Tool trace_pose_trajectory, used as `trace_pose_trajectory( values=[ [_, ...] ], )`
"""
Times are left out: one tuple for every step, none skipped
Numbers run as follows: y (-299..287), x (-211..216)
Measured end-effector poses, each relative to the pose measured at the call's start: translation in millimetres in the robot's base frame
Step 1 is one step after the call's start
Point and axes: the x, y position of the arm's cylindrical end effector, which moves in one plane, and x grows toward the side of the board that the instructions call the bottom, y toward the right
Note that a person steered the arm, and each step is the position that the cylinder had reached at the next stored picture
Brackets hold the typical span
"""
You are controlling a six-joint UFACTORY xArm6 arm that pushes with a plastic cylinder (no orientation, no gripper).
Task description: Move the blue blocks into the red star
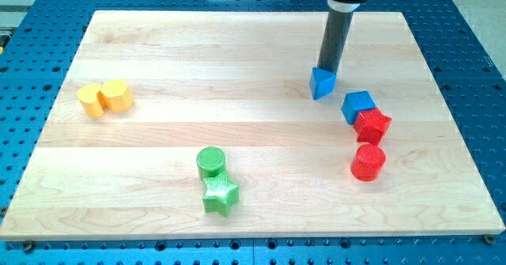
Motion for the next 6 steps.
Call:
trace_pose_trajectory(
  values=[
    [-22.5, 26.6],
    [-57.3, 28.2],
    [-43.5, 71.8],
    [-27.2, 73.8],
    [-16.3, 78.8],
    [-36.1, 113.1]
  ],
)
